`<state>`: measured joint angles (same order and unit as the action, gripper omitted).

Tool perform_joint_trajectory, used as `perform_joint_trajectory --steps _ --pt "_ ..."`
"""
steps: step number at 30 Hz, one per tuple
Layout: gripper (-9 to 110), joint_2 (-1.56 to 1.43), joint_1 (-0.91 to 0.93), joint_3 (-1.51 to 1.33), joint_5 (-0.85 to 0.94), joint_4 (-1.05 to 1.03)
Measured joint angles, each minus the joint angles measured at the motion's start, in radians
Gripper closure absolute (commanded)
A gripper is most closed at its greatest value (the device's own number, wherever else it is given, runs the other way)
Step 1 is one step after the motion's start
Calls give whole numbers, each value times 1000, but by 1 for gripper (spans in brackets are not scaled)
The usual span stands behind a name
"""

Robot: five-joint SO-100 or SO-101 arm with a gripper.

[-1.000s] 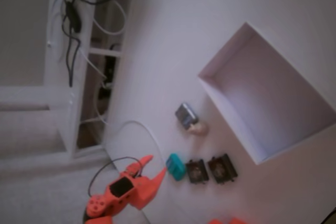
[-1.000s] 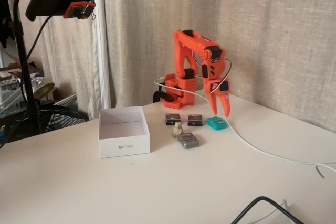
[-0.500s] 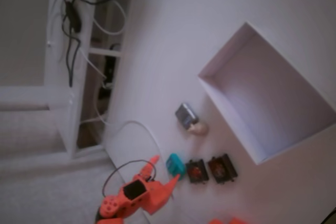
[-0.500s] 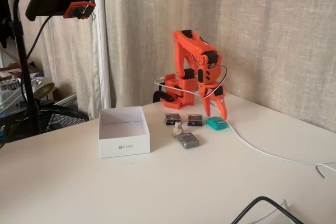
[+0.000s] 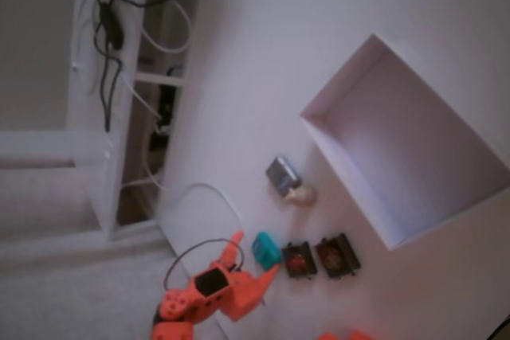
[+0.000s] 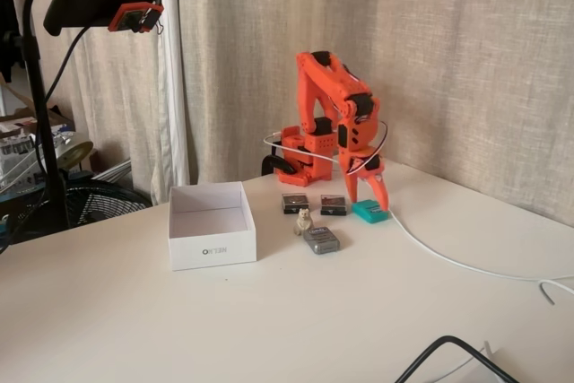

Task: Grasp the green cube and put it in the bin.

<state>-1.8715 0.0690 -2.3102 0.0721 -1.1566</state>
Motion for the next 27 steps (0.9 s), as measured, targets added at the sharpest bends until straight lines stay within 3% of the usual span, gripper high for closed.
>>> perform_joint_trajectory --steps 15,22,27 --pt "62 52 -21 0 0 46" --pt "83 64 -26 0 -5 43" --pt "85 81 -29 6 0 34"
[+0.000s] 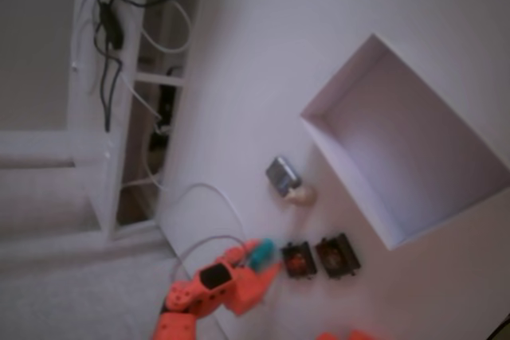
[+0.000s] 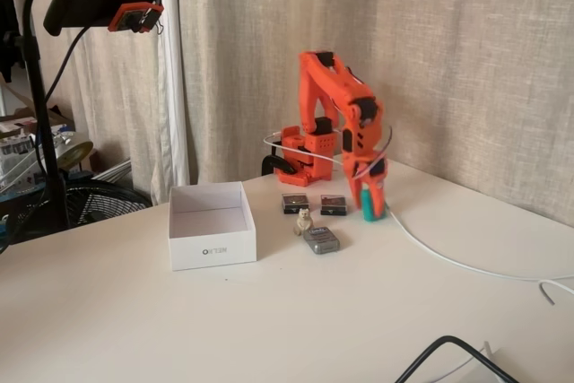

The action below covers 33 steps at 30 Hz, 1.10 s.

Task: Grasp the green cube and put it in the bin.

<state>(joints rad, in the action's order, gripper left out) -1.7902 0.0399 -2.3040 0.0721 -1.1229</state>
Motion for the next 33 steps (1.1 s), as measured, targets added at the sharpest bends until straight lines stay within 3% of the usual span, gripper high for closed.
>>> perform_joint_trajectory --steps 16,18,33 --pt "87 15 18 0 0 0" --pt "96 15 18 2 0 3" --pt "110 17 18 60 -6 -101"
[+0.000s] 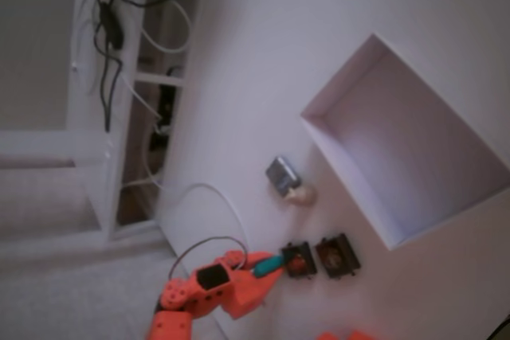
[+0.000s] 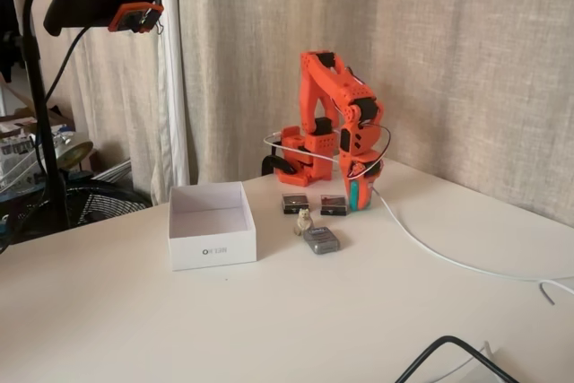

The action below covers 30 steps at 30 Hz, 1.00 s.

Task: Grasp the green cube and put it in the bin.

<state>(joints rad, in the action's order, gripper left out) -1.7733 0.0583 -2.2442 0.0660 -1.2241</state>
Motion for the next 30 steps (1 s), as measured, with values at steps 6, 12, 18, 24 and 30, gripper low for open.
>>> perform_joint_trajectory --steps 6,12,18,24,30 --pt "110 9 0 91 2 -74" --pt "110 17 0 186 3 -135" --pt "110 28 74 308 3 -155" --pt "110 98 270 492 8 -163" --pt "110 232 541 690 8 -126"
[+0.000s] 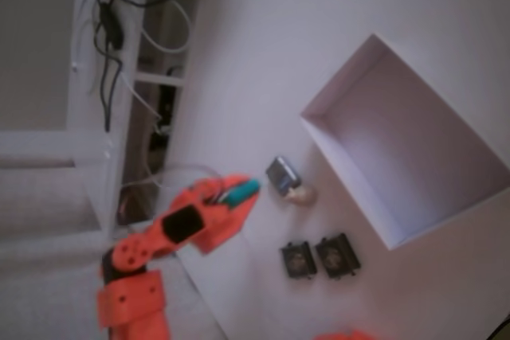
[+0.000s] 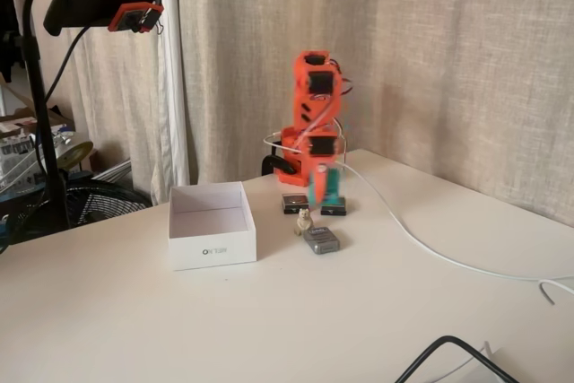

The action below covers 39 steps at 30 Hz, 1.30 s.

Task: Grasp the green cube and put it in the bin.

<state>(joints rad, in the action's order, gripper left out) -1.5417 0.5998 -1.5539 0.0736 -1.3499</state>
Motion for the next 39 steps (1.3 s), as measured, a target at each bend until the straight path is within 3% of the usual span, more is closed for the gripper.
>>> perform_joint_trajectory --steps 14,27,28,31,32,35,39 --pt "110 104 408 206 17 -91" --pt "110 133 509 206 17 -77" --pt "106 133 512 206 17 -64" --pt "60 133 525 206 17 12" --pt "51 133 525 206 17 38" --pt "36 143 515 207 17 69" --pt "36 143 515 207 17 78"
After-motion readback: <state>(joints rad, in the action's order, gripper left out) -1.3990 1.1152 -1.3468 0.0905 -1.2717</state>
